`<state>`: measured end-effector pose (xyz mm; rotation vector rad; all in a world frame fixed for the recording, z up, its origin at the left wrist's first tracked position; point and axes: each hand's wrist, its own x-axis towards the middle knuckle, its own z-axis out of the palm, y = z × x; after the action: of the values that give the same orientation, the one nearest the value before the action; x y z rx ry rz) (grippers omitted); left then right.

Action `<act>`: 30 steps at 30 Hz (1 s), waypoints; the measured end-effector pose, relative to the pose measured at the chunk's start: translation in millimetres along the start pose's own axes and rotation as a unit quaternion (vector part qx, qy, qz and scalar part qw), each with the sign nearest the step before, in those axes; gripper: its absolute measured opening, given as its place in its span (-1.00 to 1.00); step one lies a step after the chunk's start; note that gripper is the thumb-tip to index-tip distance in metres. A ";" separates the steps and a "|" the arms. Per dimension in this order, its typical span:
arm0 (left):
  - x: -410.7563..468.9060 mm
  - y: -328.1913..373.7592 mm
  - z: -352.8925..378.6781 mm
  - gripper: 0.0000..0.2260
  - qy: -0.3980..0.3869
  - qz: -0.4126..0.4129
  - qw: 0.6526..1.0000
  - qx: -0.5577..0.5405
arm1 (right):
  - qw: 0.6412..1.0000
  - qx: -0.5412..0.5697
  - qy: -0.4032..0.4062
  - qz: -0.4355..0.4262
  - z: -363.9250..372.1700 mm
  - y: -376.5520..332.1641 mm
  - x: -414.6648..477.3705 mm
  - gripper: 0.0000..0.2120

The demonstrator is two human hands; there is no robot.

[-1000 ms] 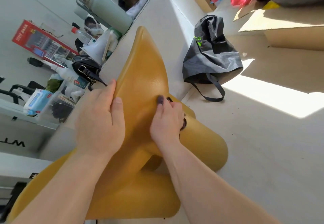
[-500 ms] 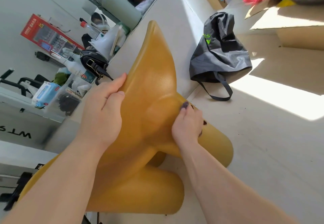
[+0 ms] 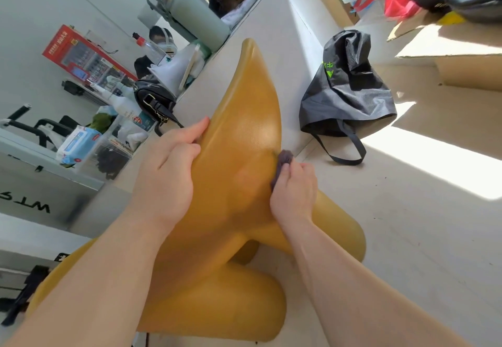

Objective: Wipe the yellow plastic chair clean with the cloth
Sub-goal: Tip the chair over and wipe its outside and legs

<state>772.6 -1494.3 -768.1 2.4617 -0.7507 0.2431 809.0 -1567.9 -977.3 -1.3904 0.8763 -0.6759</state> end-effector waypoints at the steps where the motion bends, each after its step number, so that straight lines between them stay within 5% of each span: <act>1: -0.7 -1.3 0.9 -0.59 -0.005 0.017 1.000 0.008 | 1.000 0.008 -0.002 0.001 -1.2 -13.1 -1.8 -0.73; 6: 2.3 -5.3 0.9 -0.54 -0.021 0.093 0.995 0.037 | 0.968 0.158 0.019 -0.194 -2.4 -112.0 -46.1 -0.51; 9: 5.6 -10.7 0.4 -0.52 -0.016 0.089 0.995 0.039 | 0.952 0.083 0.037 -0.293 6.9 -86.0 -56.5 -0.46; 11: 2.2 -13.2 3.6 -0.50 0.002 0.090 0.993 0.077 | 0.970 0.005 0.030 -0.243 12.8 -32.5 -45.7 -0.46; 14: -5.7 -15.3 11.7 -0.49 0.022 0.139 0.973 0.183 | 0.999 -0.030 0.021 -0.023 8.6 37.1 -32.6 -0.54; 17: -4.7 -19.2 13.1 -0.47 0.030 0.157 0.959 0.233 | 0.992 -0.016 0.026 0.125 0.6 46.0 -26.7 -0.64; 19: -4.9 -21.7 12.5 -0.47 0.032 0.168 0.951 0.258 | 0.994 -0.001 0.046 0.098 1.7 14.3 -33.0 -0.66; 23: -5.3 -22.9 14.9 -0.46 0.045 0.179 0.943 0.276 | 0.987 0.041 0.049 -0.149 21.6 -67.4 -73.9 -0.46; 26: -5.4 -23.2 15.0 -0.46 0.046 0.183 0.941 0.279 | 0.972 0.002 0.041 -0.231 28.7 -46.4 -82.6 -0.42; 28: -6.5 -22.5 13.7 -0.47 0.040 0.184 0.942 0.276 | 0.978 -0.058 0.029 -0.199 21.7 6.0 -72.1 -0.43; 30: -7.1 -22.8 13.0 -0.46 0.036 0.185 0.944 0.270 | 0.994 -0.092 0.025 -0.057 13.9 55.4 -59.3 -0.49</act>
<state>779.7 -1482.4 -791.5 2.7677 -1.2474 0.7665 784.0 -1505.8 -1025.3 -1.6041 0.9219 -0.7333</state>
